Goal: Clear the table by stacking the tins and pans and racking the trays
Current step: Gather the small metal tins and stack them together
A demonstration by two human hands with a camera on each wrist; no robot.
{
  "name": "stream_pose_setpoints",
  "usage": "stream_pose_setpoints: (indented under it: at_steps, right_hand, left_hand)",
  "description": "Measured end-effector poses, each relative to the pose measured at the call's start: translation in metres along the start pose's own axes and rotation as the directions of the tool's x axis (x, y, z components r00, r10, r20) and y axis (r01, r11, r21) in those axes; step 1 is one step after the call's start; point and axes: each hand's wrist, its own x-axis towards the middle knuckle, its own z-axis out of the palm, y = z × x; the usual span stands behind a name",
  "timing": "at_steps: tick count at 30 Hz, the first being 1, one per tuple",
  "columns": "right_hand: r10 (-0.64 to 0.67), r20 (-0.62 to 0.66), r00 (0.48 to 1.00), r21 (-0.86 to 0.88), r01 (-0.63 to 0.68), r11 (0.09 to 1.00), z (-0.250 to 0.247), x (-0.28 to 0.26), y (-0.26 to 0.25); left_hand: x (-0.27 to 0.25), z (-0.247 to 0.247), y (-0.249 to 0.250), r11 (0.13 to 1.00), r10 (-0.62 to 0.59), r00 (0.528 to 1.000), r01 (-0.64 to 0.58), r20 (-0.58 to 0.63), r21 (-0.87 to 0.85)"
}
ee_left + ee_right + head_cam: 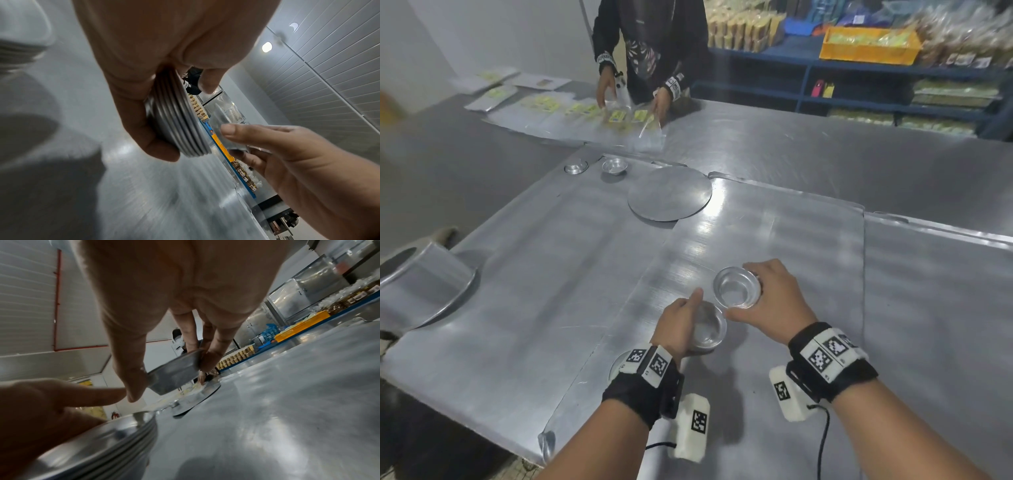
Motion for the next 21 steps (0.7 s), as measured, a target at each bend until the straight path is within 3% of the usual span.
stream_pose_setpoints:
  at_steps: [5,13,21]
  right_hand:
    - [-0.030,0.051,0.998,0.017,0.029,0.999,0.009,-0.033,-0.023]
    - [-0.077,0.041,0.996,0.085,0.073,0.994,0.031,-0.060,-0.038]
    - [-0.085,0.068,0.994,0.058,0.081,0.995,0.035,-0.062,-0.035]
  left_hand:
    - [-0.019,-0.004,0.000,0.998,-0.008,0.996,0.014,0.090,-0.060]
    - [-0.044,0.000,-0.004,0.987,0.162,0.985,-0.162,0.052,-0.008]
    - [-0.046,0.000,-0.008,0.985,0.171,0.985,-0.172,0.024,0.007]
